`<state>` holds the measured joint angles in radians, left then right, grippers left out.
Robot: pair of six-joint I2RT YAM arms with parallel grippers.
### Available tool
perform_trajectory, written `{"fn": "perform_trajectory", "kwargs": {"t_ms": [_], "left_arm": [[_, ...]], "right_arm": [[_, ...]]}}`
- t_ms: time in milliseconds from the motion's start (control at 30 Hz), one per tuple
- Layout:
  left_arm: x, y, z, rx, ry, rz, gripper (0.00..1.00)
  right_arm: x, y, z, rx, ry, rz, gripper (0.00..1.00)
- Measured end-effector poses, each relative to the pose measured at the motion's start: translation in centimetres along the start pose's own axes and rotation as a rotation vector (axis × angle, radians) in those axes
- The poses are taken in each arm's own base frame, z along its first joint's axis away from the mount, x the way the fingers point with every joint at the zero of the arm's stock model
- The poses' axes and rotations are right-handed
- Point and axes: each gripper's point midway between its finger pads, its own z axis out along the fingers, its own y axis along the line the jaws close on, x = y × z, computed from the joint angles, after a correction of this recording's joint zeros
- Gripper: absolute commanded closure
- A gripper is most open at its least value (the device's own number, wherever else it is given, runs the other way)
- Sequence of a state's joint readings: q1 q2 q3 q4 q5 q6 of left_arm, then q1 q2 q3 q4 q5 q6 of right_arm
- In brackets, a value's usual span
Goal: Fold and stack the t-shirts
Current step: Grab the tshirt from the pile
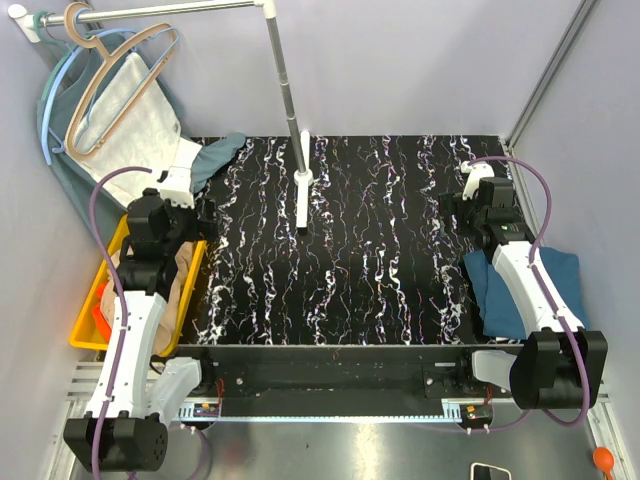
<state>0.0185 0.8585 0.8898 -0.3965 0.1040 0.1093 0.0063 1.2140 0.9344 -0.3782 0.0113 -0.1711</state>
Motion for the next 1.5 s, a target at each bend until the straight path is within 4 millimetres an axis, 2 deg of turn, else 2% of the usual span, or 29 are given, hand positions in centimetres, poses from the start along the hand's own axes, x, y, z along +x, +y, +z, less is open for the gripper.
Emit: {"fn": "perform_trajectory", "kwargs": {"t_ms": [133,400,567,733,933,1067,1167,1500], "left_arm": [[0.4,0.8,0.0,-0.039,0.021,0.023,0.01],[1.6,5.2,-0.2,-0.235,0.177,0.167,0.01],[4.4,7.7,-1.6,-0.302,0.334,0.282,0.05],[7.6,9.1,-1.6,-0.293,0.500,0.339,0.09],[11.5,11.3,-1.7,-0.276,0.670,0.353,0.14],[12.9,12.6,-2.1,-0.276,0.716,0.330,0.16],[13.6,12.9,-1.9,-0.255,0.731,0.317,0.20],[17.2,11.6,-0.4,-0.111,0.793,0.276,0.32]], "right_arm": [[0.1,0.0,0.0,-0.001,0.001,-0.001,0.00],[0.5,0.0,0.2,0.000,0.013,-0.001,0.00],[0.6,0.0,0.2,0.002,0.015,0.000,0.00],[0.6,0.5,0.2,-0.026,0.017,0.000,0.00],[1.3,1.3,0.6,-0.073,0.043,0.000,0.00],[1.5,1.7,0.8,-0.092,0.052,-0.006,0.00],[1.9,1.8,1.0,-0.098,0.066,-0.007,0.00],[2.2,2.0,1.2,-0.113,0.079,-0.013,0.00]]}}
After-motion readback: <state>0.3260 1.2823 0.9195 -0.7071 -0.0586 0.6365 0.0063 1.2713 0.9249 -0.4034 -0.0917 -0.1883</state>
